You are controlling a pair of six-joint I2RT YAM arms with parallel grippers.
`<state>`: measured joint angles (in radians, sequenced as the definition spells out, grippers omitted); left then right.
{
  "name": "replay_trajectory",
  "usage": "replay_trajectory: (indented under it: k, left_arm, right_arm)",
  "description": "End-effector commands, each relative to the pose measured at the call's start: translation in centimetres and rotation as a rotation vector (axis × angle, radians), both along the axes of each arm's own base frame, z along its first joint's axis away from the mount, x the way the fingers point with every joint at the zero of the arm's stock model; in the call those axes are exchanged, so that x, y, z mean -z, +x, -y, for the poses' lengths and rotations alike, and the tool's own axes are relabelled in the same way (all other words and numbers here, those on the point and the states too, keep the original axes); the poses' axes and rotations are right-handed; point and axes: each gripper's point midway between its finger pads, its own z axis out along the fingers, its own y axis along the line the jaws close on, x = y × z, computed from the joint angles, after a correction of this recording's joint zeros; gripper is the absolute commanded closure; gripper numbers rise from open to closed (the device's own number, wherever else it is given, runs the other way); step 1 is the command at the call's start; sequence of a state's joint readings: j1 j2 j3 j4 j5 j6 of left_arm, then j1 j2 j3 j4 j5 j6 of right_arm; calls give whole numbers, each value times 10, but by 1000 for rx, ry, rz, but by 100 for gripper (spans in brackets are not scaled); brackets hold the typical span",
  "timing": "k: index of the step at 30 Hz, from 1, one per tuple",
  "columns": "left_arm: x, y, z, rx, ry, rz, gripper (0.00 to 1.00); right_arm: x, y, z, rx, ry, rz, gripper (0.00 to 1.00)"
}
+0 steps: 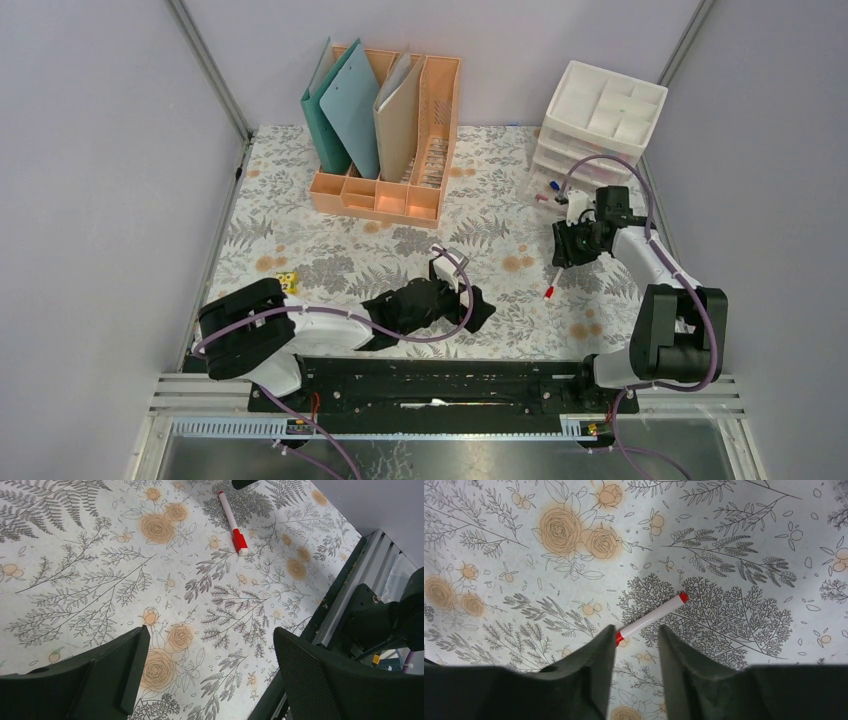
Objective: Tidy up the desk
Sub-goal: Pick up the stationery from the center of the board.
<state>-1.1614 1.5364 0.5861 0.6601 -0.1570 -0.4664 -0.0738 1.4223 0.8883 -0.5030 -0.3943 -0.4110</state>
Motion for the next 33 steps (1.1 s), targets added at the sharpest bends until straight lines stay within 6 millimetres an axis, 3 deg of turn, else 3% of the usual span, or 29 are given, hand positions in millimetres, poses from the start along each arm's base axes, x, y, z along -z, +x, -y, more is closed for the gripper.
replay_trajectory:
  k: [1,3,5,16,24,28,33]
  left_arm:
    - [-18,3,-6,-32,-49,40,1]
    - [-16,2,-9,-35,-53,37,1]
    - [-14,1,-10,-37,-52,32,1]
    - [-11,-2,-18,-43,-61,27,1]
    - [-11,-3,-21,-46,-67,28,1]
    - [-13,-3,-24,-52,-71,32,1]
    - [-12,-3,-29,-60,-69,33,1]
  right_arm:
    - [8,0,2,18,-28,-26,49]
    - [15,-5,1,9,-31,-61,36]
    - [21,-9,2,1,-60,-79,30]
    - [54,-23,9,7,-153,-194,37]
    - [59,-21,-14,-67,-173,-208,41]
    - [64,-20,-18,-98,-208,-216,55]
    - [62,-14,-13,-122,-256,-189,87]
